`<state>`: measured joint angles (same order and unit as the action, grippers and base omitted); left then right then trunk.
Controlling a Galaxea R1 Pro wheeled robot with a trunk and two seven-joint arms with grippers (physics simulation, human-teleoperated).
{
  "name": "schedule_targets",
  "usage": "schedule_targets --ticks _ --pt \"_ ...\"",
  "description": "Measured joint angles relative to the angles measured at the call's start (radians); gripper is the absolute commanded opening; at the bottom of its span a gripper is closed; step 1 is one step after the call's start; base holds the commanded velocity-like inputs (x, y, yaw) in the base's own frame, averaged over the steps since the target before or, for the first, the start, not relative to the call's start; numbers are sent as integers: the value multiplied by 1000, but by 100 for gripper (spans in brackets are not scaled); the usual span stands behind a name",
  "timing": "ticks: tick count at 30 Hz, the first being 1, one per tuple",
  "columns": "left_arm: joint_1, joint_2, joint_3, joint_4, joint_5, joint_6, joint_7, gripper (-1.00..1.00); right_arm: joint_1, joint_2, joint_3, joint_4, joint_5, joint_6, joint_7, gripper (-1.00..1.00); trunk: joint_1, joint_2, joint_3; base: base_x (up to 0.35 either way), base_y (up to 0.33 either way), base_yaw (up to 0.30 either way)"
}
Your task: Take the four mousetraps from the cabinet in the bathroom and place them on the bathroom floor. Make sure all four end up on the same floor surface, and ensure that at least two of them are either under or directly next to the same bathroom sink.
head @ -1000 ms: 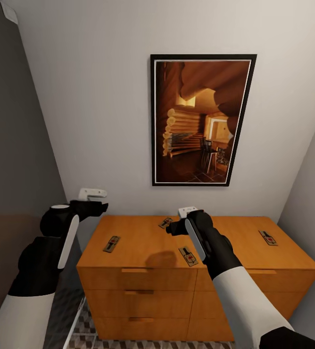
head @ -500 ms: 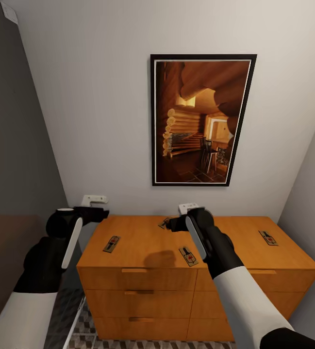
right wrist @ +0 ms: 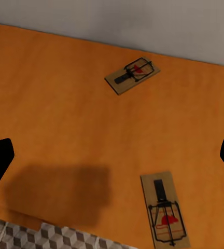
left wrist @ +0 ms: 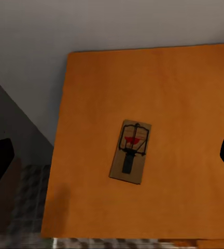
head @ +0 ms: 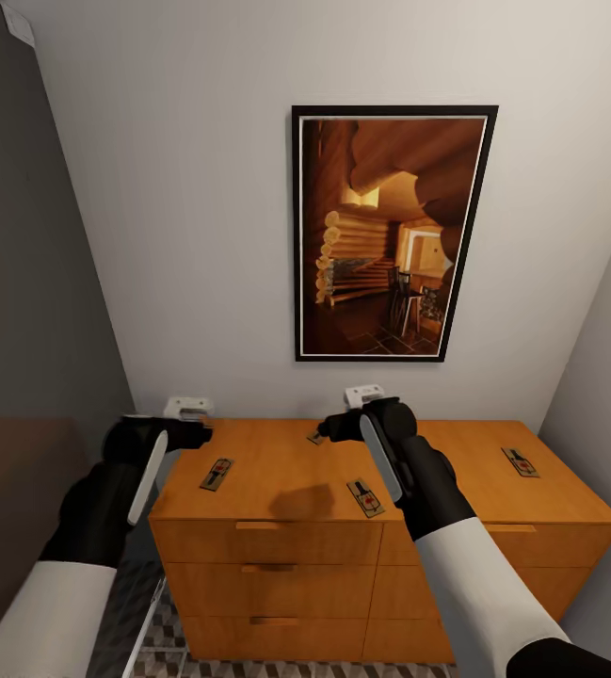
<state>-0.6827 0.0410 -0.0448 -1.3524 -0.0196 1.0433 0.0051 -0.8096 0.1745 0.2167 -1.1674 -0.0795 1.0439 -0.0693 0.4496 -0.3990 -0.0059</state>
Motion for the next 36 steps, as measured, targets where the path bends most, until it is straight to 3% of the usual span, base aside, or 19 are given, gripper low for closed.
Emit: schedule_targets --ticks 8,23,36 --pt "-2 1 2 119 0 0 0 100 0 0 13 -3 -2 0 0 100 0 0 0 0 0 0" --pt "-9 -2 5 198 0 0 0 100 -1 0 20 -8 -5 0 0 100 0 0 0 0 0 0" --pt "-58 -2 6 286 0 0 0 100 -1 0 21 -20 -9 0 3 100 0 0 0 0 0 0"
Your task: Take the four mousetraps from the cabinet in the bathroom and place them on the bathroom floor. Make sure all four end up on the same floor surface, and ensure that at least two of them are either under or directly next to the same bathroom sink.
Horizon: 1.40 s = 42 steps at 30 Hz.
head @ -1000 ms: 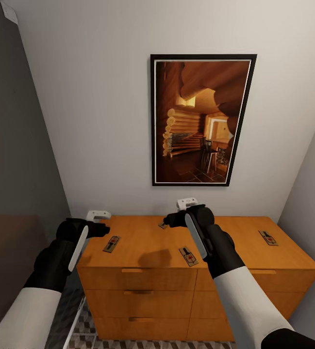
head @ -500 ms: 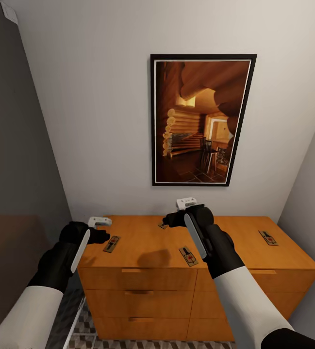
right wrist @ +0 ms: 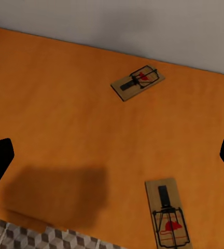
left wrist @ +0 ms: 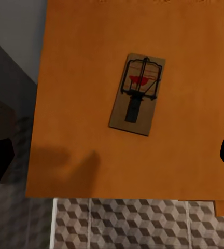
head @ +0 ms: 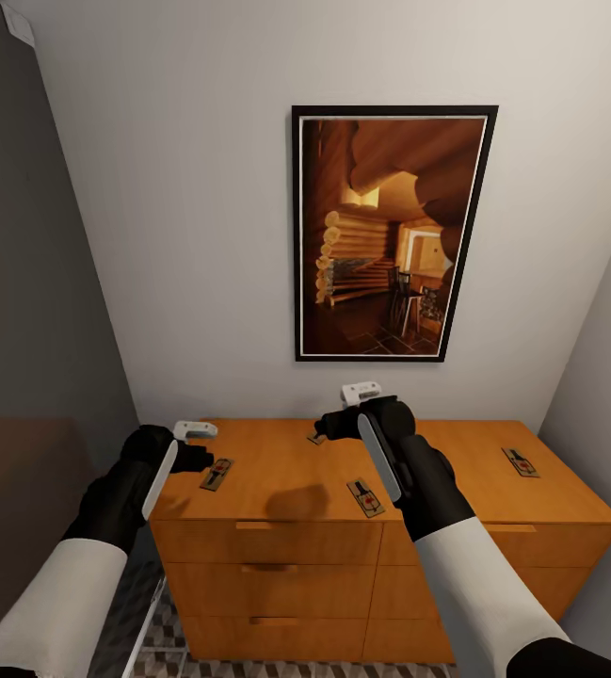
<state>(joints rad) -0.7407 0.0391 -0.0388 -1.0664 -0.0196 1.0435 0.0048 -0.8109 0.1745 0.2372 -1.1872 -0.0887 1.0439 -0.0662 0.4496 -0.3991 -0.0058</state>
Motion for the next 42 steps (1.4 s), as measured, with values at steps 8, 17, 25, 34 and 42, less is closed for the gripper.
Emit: schedule_targets --ticks 8,17,25,34,42 --pt "-33 -1 0 17 0 0 0 100 -1 0 0 -2 -58 0 2 100 0 0 0 0 0 0" --pt "-49 -1 0 22 0 0 -1 100 -8 0 0 -1 -114 0 2 100 0 0 0 0 0 0" --pt "-53 -2 0 32 0 0 -1 100 -12 0 0 -1 -129 0 2 100 0 0 0 0 0 0" --pt "-55 0 -1 51 -1 0 -1 100 -13 0 0 -1 -135 0 3 100 0 0 0 0 0 0" --pt "-55 1 -2 55 0 0 -1 100 -14 0 0 -1 -137 0 4 100 0 0 0 0 0 0"
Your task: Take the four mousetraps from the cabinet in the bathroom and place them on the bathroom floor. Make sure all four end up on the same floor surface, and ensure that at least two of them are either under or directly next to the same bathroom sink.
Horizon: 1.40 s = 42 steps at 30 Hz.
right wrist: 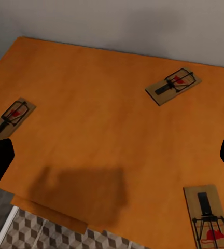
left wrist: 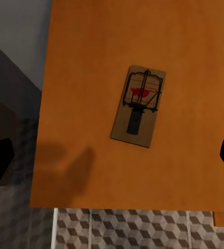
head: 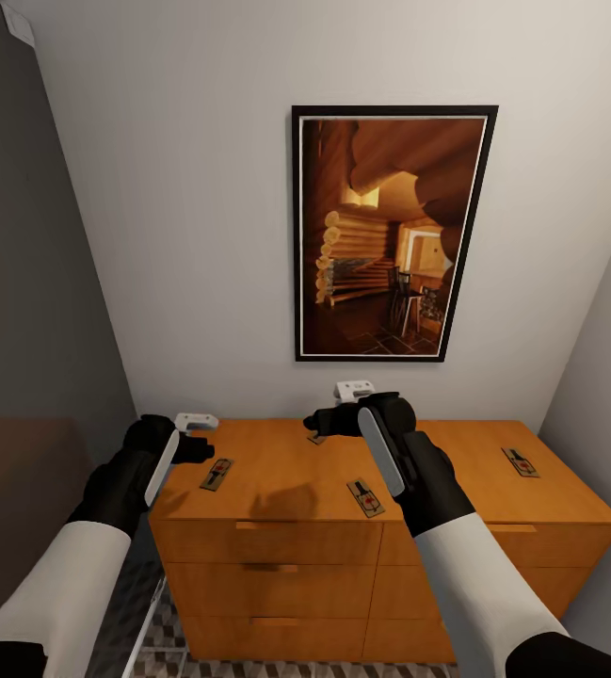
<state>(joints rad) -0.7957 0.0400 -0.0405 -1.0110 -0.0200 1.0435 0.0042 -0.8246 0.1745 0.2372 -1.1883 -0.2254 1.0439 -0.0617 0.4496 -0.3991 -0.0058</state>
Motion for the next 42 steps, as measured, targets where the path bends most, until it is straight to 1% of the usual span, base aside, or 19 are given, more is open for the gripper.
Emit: schedule_targets --ticks 23,27,33,36,37,42 --pt "-1 -2 1 6 0 0 0 100 -1 0 0 -1 -1 0 1 100 0 0 0 0 0 0" --pt "-8 -3 0 15 0 0 0 100 -1 0 0 -1 -1 0 1 100 0 0 0 0 0 0" --pt "-36 -4 0 60 0 0 0 100 -9 0 0 -1 -1 0 1 100 0 0 0 0 0 0" --pt "-67 -4 1 108 1 0 0 100 -16 0 0 -1 -1 0 1 100 0 0 0 0 0 0" --pt "-67 -4 1 109 1 0 0 100 -16 0 0 -1 -1 0 1 100 0 0 0 0 0 0" --pt "-112 -4 1 176 3 0 0 100 -21 0 0 0 -1 0 1 100 0 0 0 0 0 0"
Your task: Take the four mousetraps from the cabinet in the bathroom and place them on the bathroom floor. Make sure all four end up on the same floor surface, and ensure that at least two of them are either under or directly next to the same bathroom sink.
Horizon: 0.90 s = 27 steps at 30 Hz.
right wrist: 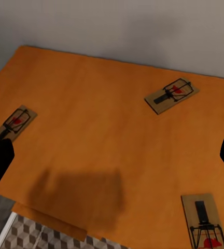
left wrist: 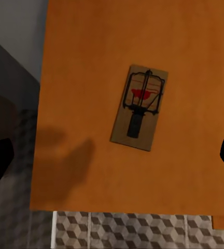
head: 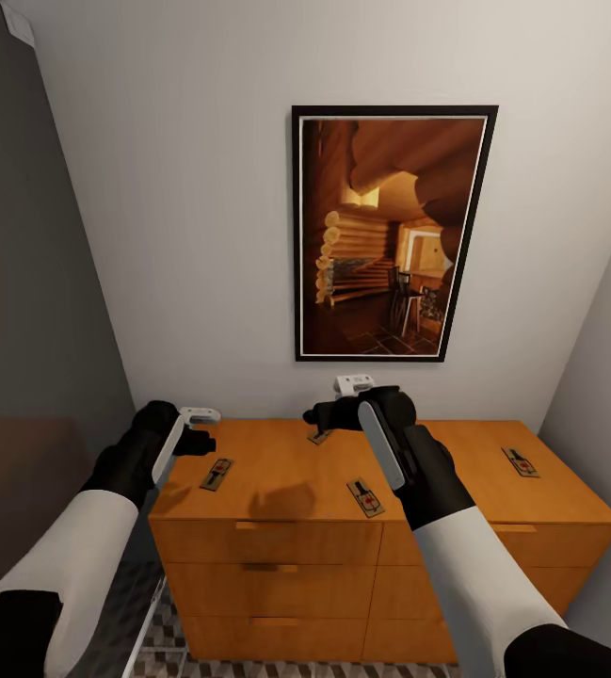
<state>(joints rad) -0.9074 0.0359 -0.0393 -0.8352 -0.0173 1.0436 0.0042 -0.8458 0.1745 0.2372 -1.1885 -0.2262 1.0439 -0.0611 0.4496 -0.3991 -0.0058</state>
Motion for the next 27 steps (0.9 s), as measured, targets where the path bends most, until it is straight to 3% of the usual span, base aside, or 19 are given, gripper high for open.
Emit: schedule_targets --ticks 11,27 --pt "-43 0 1 80 3 0 -1 100 -5 0 1 0 0 0 0 100 0 0 0 0 0 0" --pt "-54 0 2 107 4 0 -4 100 -7 0 5 0 0 0 0 100 0 0 0 0 0 0"
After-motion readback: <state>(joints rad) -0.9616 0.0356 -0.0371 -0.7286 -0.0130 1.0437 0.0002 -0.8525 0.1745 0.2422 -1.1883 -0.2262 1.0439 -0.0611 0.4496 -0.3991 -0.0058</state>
